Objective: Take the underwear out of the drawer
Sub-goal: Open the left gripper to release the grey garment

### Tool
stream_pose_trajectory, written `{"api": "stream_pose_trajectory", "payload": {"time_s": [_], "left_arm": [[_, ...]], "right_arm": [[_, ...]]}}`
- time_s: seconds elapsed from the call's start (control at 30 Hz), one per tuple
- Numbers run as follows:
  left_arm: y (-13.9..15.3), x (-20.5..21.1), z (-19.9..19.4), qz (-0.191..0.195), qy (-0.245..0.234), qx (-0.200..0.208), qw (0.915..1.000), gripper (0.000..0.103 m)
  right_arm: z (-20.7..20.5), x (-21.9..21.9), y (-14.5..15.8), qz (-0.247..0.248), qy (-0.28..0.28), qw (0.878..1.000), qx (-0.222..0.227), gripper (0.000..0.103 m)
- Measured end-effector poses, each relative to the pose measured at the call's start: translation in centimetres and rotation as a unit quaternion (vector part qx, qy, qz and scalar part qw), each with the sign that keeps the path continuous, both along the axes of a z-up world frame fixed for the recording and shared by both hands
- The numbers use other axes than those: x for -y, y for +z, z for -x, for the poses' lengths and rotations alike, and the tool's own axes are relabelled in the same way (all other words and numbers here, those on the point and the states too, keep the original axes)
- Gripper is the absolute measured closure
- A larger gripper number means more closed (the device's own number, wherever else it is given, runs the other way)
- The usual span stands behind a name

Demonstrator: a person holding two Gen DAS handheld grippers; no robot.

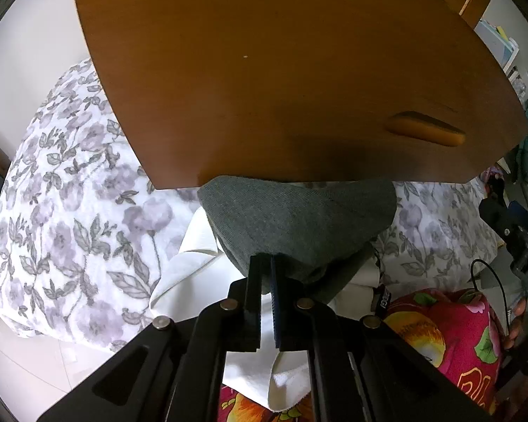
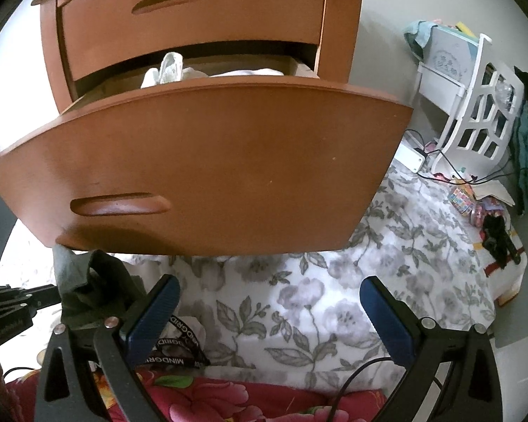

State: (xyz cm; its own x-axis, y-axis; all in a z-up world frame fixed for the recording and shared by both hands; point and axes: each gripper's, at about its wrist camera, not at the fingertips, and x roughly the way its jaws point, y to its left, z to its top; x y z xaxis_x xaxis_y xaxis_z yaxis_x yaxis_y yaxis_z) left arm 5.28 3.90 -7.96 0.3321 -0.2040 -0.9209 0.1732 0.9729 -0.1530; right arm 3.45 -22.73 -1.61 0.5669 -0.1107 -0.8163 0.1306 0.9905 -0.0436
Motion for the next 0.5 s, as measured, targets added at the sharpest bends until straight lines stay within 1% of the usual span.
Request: {"api": "stream_pose_trajectory", "payload": {"time_s": [0.1,0.13,0.17,0.2,0.23,0.27,0.3,0.37,0.5], "left_arm": [[-0.13,0.13,-0.05,0.0,0.001,-0.002,1.0,0.091],[-0.19,0.16,-0.02,0.0,0.001,-0.002,1.0,0.083],[-0.21,0.17,-0.02,-0.001,0.002,-0.001,1.0,0.072],[-0.13,0.17,-0.01,-0.001,0.002,0.0,1.0,0.065],[-0.08,0.16,0.05,-0.002,0.003,0.002,1.0,0.053],[-0.01,0.16,0.07,-0.001,0.004,0.003,1.0,0.046],[0.12,0.19,0.1,0.0,0.003,0.006,1.0,0.043],[0.2,0.13,0.06,0.0,0.005,0.008,1.0,0.034],[0.15,0.12,-0.09,-0.005,0.009,0.007,0.9999,0.028]], "right_arm": [[-0.04,0.07,-0.06,-0.001,-0.001,1.0,-0.002,0.0],[-0.04,0.1,-0.08,-0.001,-0.001,1.0,-0.003,0.0],[-0.06,0.12,-0.07,-0.001,-0.002,1.0,-0.003,0.0],[-0.07,0.11,-0.05,-0.001,-0.002,1.0,-0.003,0.0],[-0.07,0.1,-0.05,-0.001,-0.002,1.0,-0.003,0.0],[-0.07,0.12,-0.05,-0.001,-0.001,1.0,-0.003,0.0],[-0.06,0.13,-0.05,-0.001,-0.001,1.0,-0.003,0.0],[-0.04,0.13,-0.06,-0.002,-0.002,1.0,-0.003,0.0],[-0.02,0.13,-0.06,-0.002,-0.002,1.0,-0.003,0.0]]}}
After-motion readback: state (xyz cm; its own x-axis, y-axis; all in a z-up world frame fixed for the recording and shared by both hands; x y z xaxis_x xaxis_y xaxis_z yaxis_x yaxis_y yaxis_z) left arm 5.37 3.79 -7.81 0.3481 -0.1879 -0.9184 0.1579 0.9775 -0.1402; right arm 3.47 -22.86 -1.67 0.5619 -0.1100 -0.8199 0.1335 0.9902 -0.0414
